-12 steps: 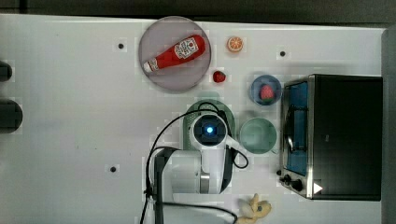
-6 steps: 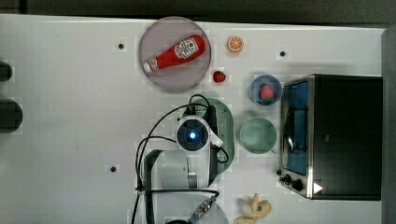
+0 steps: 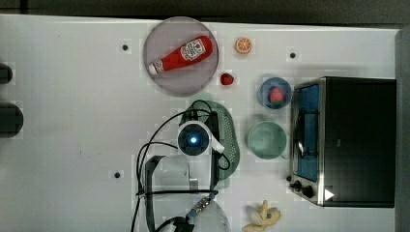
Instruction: Drag strainer right to left.
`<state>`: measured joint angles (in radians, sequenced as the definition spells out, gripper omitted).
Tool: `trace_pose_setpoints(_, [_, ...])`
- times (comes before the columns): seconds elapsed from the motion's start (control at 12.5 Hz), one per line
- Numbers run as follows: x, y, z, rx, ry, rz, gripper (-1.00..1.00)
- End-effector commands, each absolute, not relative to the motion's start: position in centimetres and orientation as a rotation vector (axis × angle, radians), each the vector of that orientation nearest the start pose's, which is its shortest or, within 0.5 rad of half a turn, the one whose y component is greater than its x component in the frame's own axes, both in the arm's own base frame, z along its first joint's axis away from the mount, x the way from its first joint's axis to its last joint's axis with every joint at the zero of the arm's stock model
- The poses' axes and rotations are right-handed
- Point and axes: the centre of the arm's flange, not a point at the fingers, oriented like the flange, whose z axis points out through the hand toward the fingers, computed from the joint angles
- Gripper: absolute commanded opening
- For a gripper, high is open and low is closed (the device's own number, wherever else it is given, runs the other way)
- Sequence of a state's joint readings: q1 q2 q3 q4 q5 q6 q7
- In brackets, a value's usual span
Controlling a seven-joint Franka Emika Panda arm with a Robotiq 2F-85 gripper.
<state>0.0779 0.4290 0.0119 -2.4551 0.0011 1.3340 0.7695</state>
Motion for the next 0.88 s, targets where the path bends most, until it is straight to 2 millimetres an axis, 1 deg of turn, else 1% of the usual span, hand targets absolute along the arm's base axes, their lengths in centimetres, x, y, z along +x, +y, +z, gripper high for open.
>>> trace_pose_setpoints(0.08, [47.0, 7.3, 13.5, -2.358, 2.084, 0.019, 1.0])
trace_pose_setpoints(0.4, [47.6, 9.4, 14.2, -2.41, 2.05, 0.039, 1.0])
trace_pose_setpoints(0.56, [47.5, 10.2, 14.5, -2.434, 2.051, 0.062, 1.0])
trace_pose_setpoints(0.72, [47.3, 11.2, 14.7, -2.426, 2.076, 0.072, 1.0])
trace_pose_setpoints(0.88, [47.2, 12.7, 14.9, -2.384, 2.119, 0.062, 1.0])
